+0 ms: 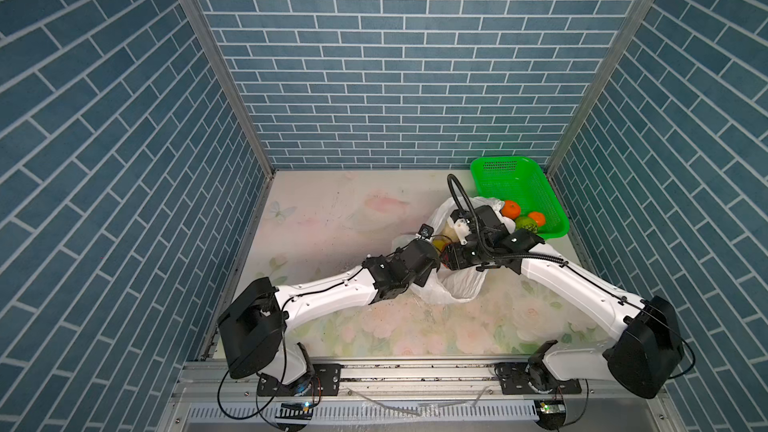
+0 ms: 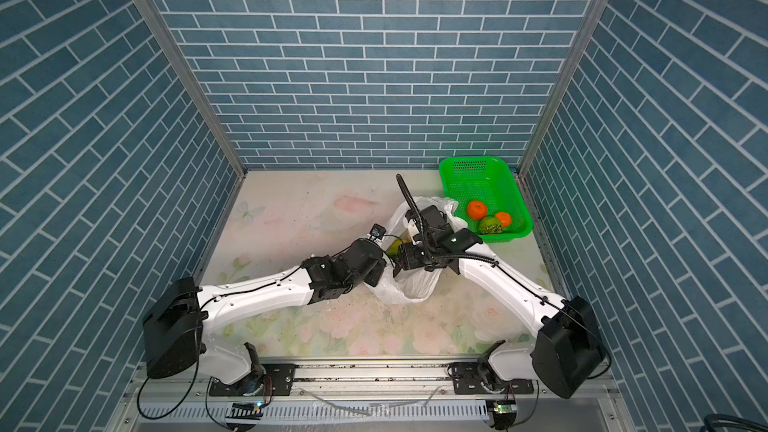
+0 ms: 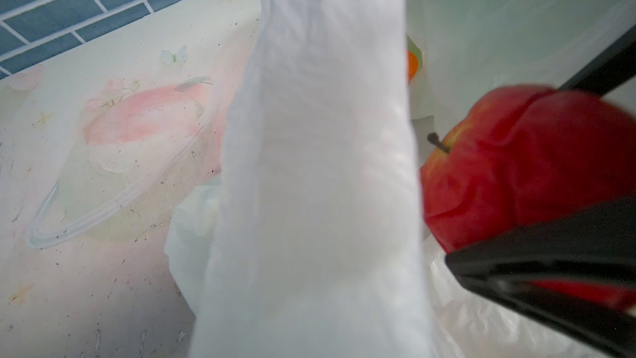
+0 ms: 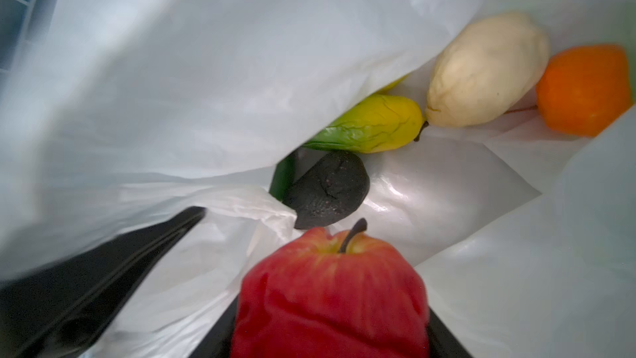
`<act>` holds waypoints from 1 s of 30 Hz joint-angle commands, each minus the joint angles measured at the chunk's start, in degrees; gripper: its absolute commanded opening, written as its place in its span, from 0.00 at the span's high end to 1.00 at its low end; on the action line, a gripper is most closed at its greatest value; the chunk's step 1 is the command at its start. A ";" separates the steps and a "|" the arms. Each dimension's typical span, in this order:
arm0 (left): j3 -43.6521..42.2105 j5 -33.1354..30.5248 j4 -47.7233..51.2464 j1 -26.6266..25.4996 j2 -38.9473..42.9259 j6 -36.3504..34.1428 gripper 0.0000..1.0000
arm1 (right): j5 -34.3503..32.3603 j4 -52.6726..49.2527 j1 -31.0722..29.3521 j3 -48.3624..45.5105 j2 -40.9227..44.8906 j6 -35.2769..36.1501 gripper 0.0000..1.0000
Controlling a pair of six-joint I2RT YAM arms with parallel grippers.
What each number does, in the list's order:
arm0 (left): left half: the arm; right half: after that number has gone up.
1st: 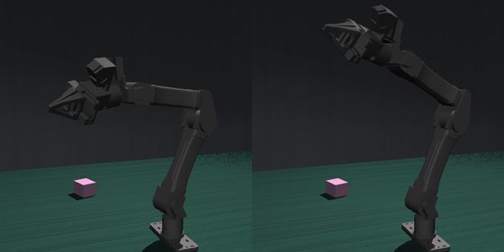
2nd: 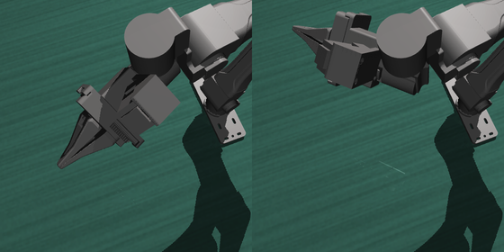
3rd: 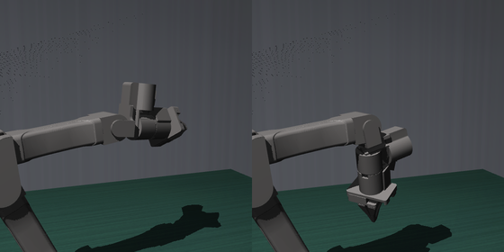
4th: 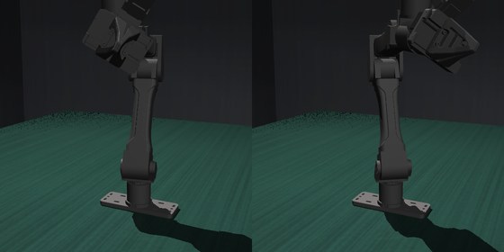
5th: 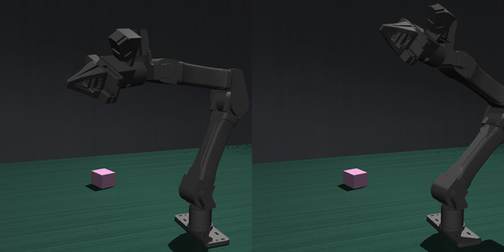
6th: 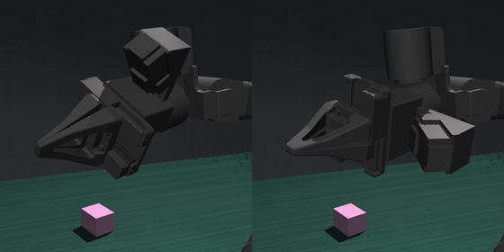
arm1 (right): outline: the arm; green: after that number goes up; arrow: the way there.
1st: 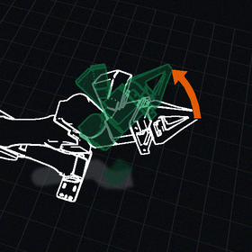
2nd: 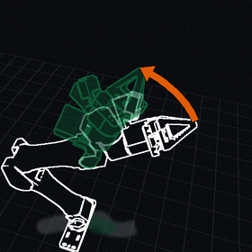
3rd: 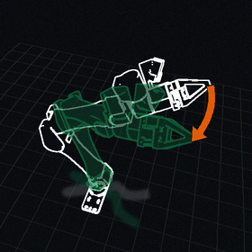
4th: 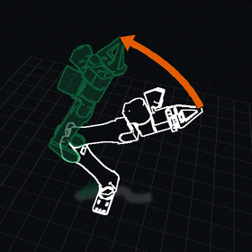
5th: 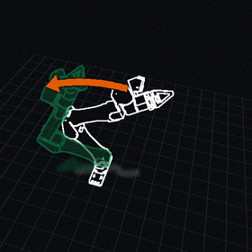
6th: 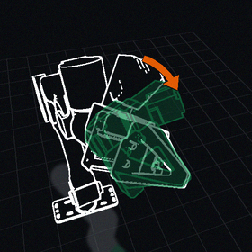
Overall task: Untie the knot of the plastic bag and take out the fruit
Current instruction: 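Lift the red apple out of the bag with the right gripper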
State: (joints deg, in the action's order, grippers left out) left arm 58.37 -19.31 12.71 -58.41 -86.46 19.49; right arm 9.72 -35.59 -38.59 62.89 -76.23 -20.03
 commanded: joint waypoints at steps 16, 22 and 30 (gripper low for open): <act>1.04 -0.82 -0.14 0.19 1.31 -0.59 1.00 | 1.77 -10.61 8.61 32.83 -4.61 7.33 0.44; 0.78 -0.73 -0.14 0.22 1.72 -0.62 1.00 | 2.49 -6.63 21.59 37.08 -9.09 5.98 0.44; 0.17 -0.73 -0.10 0.22 2.48 -0.42 1.00 | 0.94 3.46 34.20 35.15 -19.34 2.90 0.44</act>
State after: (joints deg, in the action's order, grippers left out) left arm 58.37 -19.33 12.58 -58.41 -85.25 19.27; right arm 11.99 -36.95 -6.48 98.30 -92.51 -15.66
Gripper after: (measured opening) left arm 0.043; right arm 0.627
